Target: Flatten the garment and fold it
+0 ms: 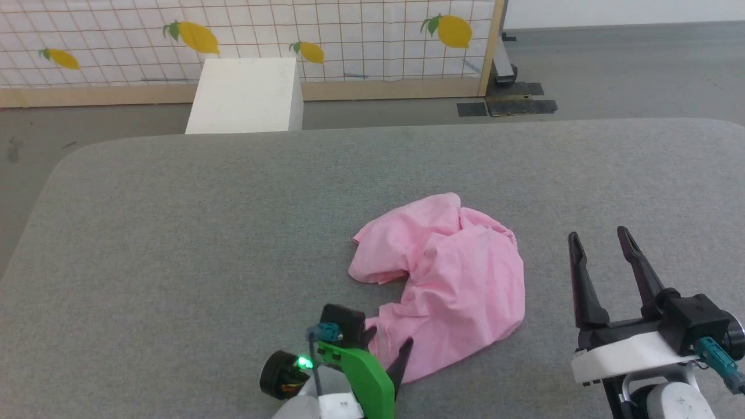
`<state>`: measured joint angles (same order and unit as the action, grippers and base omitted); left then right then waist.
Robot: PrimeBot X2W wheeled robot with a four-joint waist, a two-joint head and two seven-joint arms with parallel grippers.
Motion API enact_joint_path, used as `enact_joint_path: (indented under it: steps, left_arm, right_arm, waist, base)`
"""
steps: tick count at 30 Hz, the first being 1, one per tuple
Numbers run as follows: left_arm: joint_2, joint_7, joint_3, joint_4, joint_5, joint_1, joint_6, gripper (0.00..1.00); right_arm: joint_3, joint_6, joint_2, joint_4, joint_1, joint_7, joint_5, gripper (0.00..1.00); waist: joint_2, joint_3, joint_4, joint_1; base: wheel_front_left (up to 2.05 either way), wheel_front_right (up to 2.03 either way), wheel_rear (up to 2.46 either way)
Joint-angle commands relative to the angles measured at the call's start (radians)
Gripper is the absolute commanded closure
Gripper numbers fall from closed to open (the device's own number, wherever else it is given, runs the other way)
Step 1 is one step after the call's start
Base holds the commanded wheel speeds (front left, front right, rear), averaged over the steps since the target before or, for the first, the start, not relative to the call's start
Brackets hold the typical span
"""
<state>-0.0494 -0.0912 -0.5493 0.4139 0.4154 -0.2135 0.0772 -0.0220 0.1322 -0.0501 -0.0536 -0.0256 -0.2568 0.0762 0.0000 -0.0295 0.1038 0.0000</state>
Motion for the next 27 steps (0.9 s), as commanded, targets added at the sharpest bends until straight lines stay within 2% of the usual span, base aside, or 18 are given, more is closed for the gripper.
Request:
enact_joint_path:
  steps: [1, 5, 9, 10, 11, 12, 14, 19, 23, 26, 27]
  left_arm:
    - [-0.001, -0.042, -0.013, 0.013, 0.021, -0.021, -0.014, 0.00]
    - [-0.001, -0.172, -0.049, 0.057, 0.032, -0.035, -0.059, 0.00]
    - [-0.001, -0.286, -0.072, 0.085, 0.042, -0.038, -0.075, 0.00]
    - [-0.005, -0.299, -0.078, 0.082, 0.039, -0.042, -0.074, 0.44]
    - [-0.006, -0.289, -0.074, 0.075, 0.039, -0.045, -0.076, 0.67]
    - [-0.006, -0.260, -0.061, 0.063, 0.042, -0.047, -0.082, 1.00]
    - [-0.007, -0.184, -0.017, 0.036, 0.054, -0.049, -0.107, 1.00]
    - [-0.040, 0.040, 0.156, -0.050, 0.085, -0.052, -0.204, 1.00]
    - [-0.105, 0.169, 0.290, -0.145, 0.099, -0.048, -0.265, 1.00]
    - [-0.157, 0.227, 0.360, -0.224, 0.091, -0.053, -0.296, 1.00]
    - [-0.192, 0.254, 0.388, -0.286, 0.070, -0.079, -0.313, 1.00]
  right_arm:
    - [0.002, -0.002, 0.000, -0.002, 0.000, -0.005, 0.005, 0.00]
    - [0.002, -0.002, 0.000, -0.002, 0.000, -0.005, 0.006, 0.00]
    - [0.003, -0.002, 0.000, 0.000, 0.000, -0.005, 0.008, 0.00]
    - [0.003, -0.002, 0.000, 0.000, 0.000, -0.005, 0.008, 0.00]
    - [0.002, -0.002, 0.000, 0.001, 0.000, -0.005, 0.009, 0.00]
    - [0.001, -0.002, 0.000, 0.001, 0.000, -0.005, 0.012, 0.00]
    - [-0.002, -0.002, 0.000, 0.000, -0.001, -0.005, 0.014, 0.00]
    - [-0.010, -0.002, 0.000, 0.001, 0.000, -0.005, 0.015, 0.00]
    - [-0.015, -0.002, 0.000, 0.002, 0.005, -0.005, 0.018, 0.00]
    - [-0.018, -0.002, 0.000, 0.005, 0.009, -0.005, 0.021, 0.00]
    - [-0.020, -0.002, 0.000, 0.006, 0.010, -0.005, 0.020, 0.00]
  waist:
    - [0.0000, -0.008, 0.013, 0.0000]
    - [0.0000, -0.015, 0.027, 0.0000]
    - [0.0000, -0.020, 0.035, 0.0000]
    - [0.0000, -0.021, 0.036, 0.0000]
    - [0.0000, -0.022, 0.036, 0.0000]
    - [0.0000, -0.023, 0.035, 0.0000]
    - [0.0000, -0.023, 0.032, 0.0000]
    - [0.0000, -0.016, 0.018, 0.0000]
    - [0.0000, -0.012, 0.000, 0.0000]
    - [0.0000, -0.012, -0.017, 0.0000]
    - [0.0000, -0.014, -0.034, 0.0000]
  base:
    - [0.00, 0.00, 0.00]
    - [0.00, 0.00, 0.00]
    - [0.00, 0.00, 0.00]
    - [0.00, 0.00, 0.00]
    - [0.00, 0.00, 0.00]
    - [0.00, 0.00, 0.00]
    - [0.00, 0.00, 0.00]
    - [0.00, 0.00, 0.00]
    - [0.00, 0.00, 0.00]
    - [0.00, 0.00, 0.00]
    - [0.00, 0.00, 0.00]
